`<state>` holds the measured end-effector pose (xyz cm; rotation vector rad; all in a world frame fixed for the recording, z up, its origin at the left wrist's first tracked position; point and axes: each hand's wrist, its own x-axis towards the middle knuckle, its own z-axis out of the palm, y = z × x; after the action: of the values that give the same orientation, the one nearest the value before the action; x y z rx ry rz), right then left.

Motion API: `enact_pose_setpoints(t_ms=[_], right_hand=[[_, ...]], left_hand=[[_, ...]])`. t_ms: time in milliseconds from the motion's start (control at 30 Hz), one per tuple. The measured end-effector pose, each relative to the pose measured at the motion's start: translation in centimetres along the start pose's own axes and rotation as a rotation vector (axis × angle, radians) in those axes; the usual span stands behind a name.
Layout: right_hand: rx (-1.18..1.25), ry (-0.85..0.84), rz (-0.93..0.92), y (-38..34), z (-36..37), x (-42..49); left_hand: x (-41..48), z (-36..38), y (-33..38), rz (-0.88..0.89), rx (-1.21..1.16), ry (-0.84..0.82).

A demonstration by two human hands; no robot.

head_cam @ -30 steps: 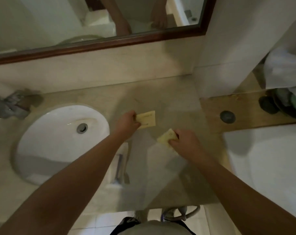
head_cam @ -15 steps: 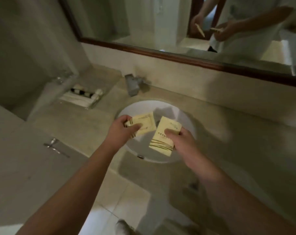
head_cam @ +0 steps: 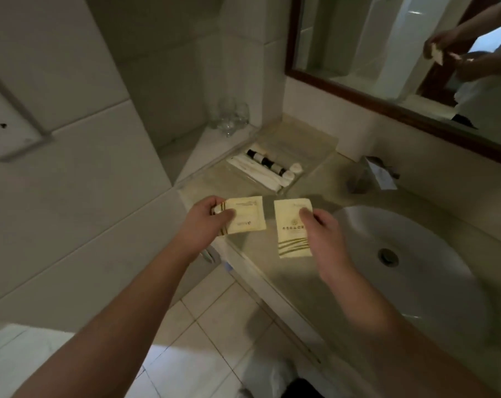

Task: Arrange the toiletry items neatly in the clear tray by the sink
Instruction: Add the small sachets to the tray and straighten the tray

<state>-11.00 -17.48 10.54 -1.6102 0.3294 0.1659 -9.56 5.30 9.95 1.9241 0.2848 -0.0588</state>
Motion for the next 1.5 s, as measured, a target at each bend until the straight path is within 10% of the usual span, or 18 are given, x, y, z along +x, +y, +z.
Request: enact_pose_setpoints(t_ms=[733, 1500], right_hand=[[0.14, 0.149, 0.308, 0.7, 2.0, 22.0], [-0.782, 0.427, -0.326, 0.1, 10.5, 28.0]], left_hand=[[26.4, 0.7, 1.2, -0.001, 0.2, -0.111], [44.8, 4.0, -1.3, 0.0, 0.458, -0.353]])
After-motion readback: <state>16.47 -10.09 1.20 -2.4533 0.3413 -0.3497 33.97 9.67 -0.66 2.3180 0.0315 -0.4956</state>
